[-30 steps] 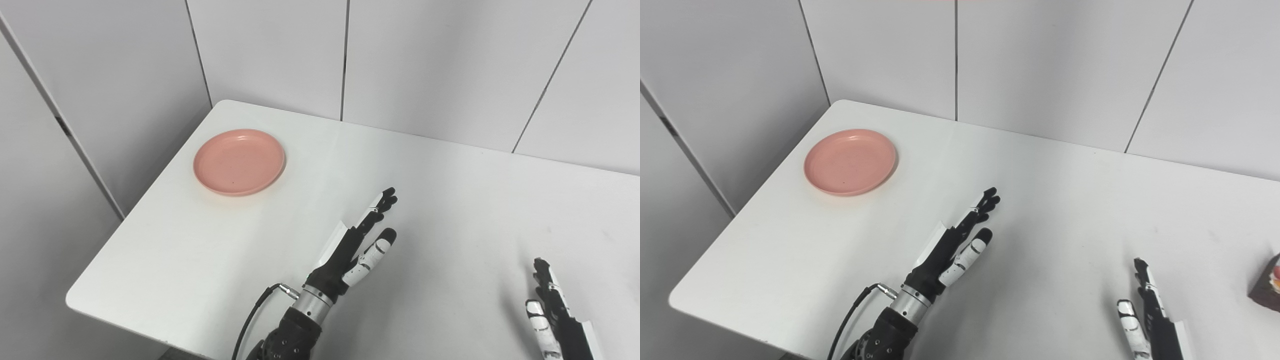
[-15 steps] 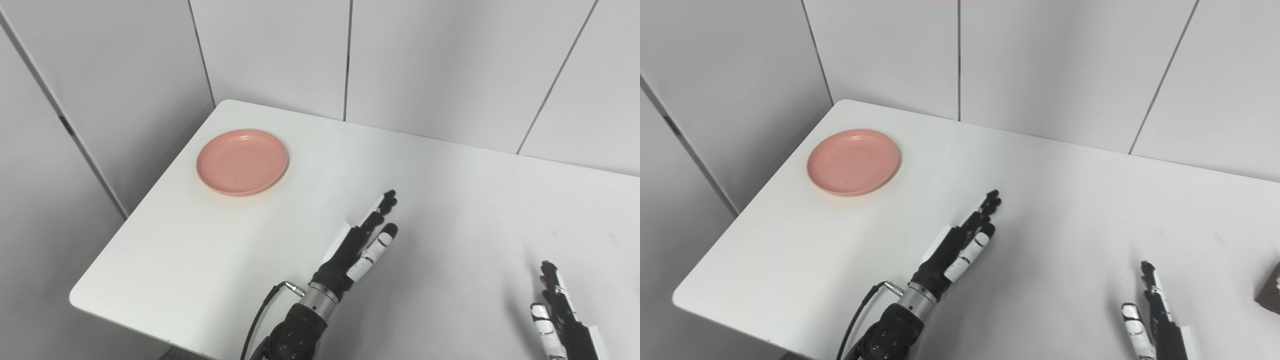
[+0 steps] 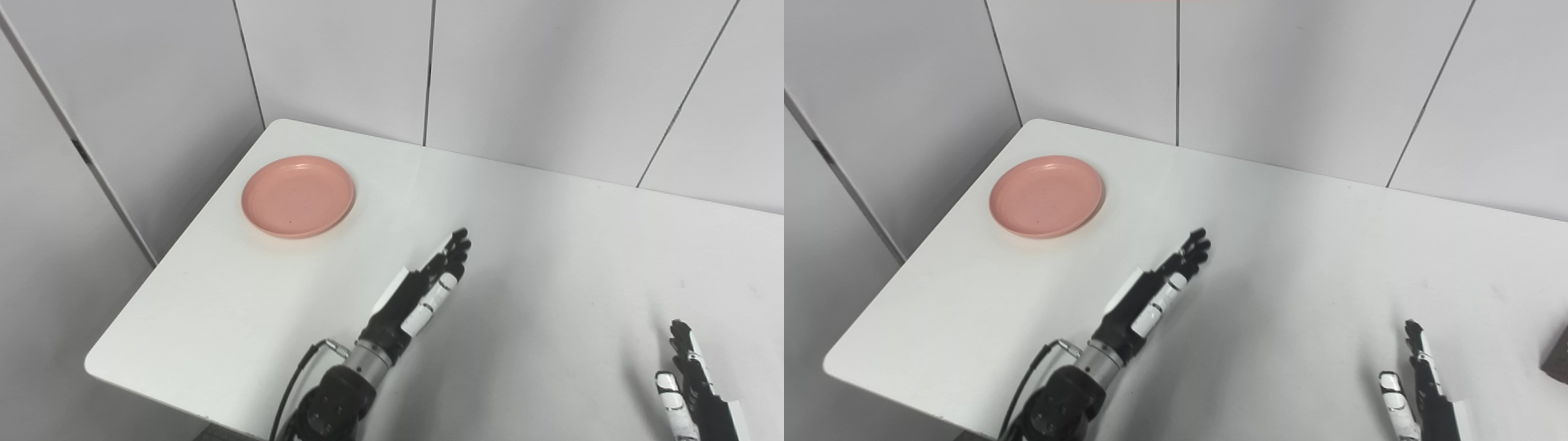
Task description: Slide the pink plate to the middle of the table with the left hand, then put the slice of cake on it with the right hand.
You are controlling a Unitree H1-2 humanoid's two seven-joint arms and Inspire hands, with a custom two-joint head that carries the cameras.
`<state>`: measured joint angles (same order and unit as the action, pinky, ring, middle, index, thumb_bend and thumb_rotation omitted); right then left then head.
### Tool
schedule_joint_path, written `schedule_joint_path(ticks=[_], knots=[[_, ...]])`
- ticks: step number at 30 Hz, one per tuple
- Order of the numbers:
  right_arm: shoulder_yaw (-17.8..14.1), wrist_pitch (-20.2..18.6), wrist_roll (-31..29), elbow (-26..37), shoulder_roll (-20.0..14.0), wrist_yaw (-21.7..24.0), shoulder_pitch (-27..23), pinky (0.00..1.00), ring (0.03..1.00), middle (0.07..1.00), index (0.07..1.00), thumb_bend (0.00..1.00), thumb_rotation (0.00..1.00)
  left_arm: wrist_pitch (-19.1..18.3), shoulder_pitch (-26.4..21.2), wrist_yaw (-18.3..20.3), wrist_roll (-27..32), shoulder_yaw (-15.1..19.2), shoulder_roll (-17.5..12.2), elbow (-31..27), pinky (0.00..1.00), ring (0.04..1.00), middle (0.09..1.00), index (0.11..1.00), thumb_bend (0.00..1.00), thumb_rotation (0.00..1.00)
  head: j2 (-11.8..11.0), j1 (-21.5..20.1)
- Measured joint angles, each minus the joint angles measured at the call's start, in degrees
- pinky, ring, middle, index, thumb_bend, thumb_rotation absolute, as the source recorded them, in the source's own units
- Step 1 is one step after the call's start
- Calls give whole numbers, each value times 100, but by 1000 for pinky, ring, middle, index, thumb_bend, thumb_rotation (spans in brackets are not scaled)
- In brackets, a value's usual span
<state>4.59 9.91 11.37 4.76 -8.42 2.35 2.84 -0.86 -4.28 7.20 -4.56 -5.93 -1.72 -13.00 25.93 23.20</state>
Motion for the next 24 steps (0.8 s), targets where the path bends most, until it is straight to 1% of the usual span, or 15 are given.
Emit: schedule_joint_path(ticks=[3,5,6,8,11,14,15,18,22,24], knots=[[-1,0,-9,0,11,3,-1,1000,995,983,976,333,1000,-122,-298,23,97,125,-134,-355,945,947,956,943,498,1000,-18,26],[-2,-1,-43,6,16,11,-1,1000,999,985,975,331,1000,-178,-424,36,119,169,-206,-491,952,939,949,938,501,1000,-18,26],[-4,-2,-62,7,15,25,-2,1000,1000,986,975,329,1000,-266,-473,45,149,230,-250,-553,955,937,947,937,501,1000,-26,44],[-8,-2,-78,7,15,29,-2,1000,999,986,973,314,1000,-393,-532,39,275,373,-270,-674,947,925,934,921,503,1000,-27,44],[-10,-2,-87,7,12,32,-1,1000,999,989,973,322,1000,-628,-674,29,511,670,-379,-838,936,908,923,910,508,1000,-18,70],[-14,-2,-86,8,11,36,0,1000,997,988,973,313,1000,-701,-903,-44,635,968,-477,-834,911,888,895,881,500,1000,-18,79],[-13,-2,-84,9,11,38,0,1000,996,987,972,307,1000,-702,-961,-59,694,1049,-512,-823,907,886,890,877,496,1000,-53,88],[-11,-4,-78,15,12,41,3,1000,999,987,974,319,1000,-702,-1163,-140,830,1337,-625,-732,909,906,910,891,450,1000,-53,79],[-13,-11,-78,21,12,67,5,1000,996,985,973,330,1000,-698,-1476,-318,842,1693,-848,-514,896,902,911,899,430,1000,-53,79],[-12,-12,-78,21,11,77,4,1000,995,983,972,335,1000,-696,-1654,-405,842,1855,-993,-275,895,904,910,900,429,1000,-44,70]])
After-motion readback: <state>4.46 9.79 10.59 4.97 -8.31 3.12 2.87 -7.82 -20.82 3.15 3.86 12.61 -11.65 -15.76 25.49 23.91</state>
